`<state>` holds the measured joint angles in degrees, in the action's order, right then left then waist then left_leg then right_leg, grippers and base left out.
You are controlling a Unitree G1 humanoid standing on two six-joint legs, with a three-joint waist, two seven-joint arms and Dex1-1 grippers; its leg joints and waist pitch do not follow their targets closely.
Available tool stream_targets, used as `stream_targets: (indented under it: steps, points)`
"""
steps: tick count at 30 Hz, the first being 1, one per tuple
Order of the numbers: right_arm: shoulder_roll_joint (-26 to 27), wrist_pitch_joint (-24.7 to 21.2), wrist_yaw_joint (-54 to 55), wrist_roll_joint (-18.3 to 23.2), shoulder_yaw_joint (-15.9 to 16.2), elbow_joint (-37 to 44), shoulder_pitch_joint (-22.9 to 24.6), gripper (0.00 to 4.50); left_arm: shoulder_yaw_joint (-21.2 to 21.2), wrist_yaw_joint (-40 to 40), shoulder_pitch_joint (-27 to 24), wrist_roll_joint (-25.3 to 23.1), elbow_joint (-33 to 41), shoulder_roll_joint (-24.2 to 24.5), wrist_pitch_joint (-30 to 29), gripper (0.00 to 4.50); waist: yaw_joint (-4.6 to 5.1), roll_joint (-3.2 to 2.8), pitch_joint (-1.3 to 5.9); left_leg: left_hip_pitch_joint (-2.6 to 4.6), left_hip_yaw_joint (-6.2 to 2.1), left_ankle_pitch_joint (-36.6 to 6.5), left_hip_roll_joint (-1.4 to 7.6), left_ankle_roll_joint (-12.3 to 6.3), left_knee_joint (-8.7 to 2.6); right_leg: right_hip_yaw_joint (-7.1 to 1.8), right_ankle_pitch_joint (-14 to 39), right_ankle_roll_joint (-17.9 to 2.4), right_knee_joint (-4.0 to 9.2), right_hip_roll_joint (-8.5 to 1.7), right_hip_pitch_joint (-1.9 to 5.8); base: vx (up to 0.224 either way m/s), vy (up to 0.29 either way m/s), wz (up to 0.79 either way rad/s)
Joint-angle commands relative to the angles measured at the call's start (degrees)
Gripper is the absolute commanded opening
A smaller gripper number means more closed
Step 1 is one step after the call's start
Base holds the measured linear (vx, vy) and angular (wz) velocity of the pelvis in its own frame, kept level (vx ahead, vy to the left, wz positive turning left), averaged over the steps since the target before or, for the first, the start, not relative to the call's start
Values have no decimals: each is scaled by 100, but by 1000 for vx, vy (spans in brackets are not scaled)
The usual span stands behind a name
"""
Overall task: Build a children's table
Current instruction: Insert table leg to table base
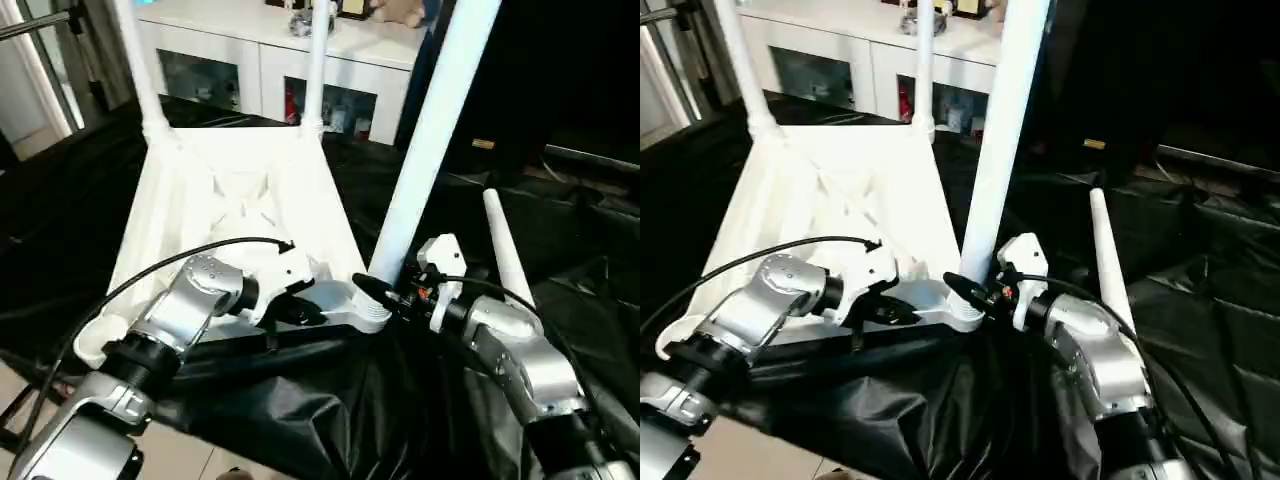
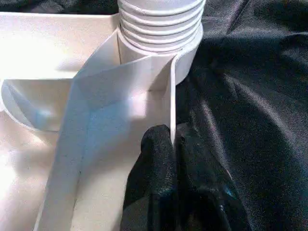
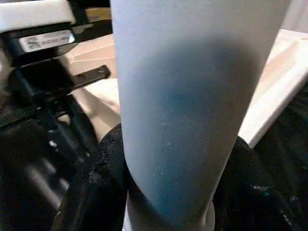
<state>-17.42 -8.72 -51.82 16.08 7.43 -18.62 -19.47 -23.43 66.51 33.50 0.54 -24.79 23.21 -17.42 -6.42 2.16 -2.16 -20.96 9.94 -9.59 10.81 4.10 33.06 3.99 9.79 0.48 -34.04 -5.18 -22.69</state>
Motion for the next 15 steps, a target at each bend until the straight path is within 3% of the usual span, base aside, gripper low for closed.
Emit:
stream_targets:
  steps: [1,2,4,11,15]
  points:
    - [-80,-269,-203,-205,333,-702,127,189,-88,234,7,128,352,-45,-24,0,-18,-55,210,76,-124,-2522,250,110,-521,-246,2513,-884,513,-382,124,0,0,0]
    - [-102,-248,-310,-196,348,-760,58,189,-100,255,-5,126,392,-30,-47,0,-9,-44,227,65,-125,-2467,249,93,-518,-244,2461,-915,496,-384,151,0,0,0]
    - [-160,-188,-499,-209,407,-824,-38,189,-118,313,-38,145,491,1,-103,0,-8,-64,175,69,-116,-2487,242,71,-525,-250,2504,-918,515,-371,122,0,0,0]
    - [-176,-22,-751,-316,393,-1069,-208,189,-113,345,-136,145,637,40,-172,0,6,-84,154,79,-121,-2528,244,47,-541,-253,2623,-890,532,-361,118,0,0,0]
    - [-131,-33,-576,-341,289,-1206,-288,189,-55,165,-118,113,642,-7,-289,0,26,-76,125,103,-138,-2741,239,71,-551,-236,3107,-786,585,-370,93,0,0,0]
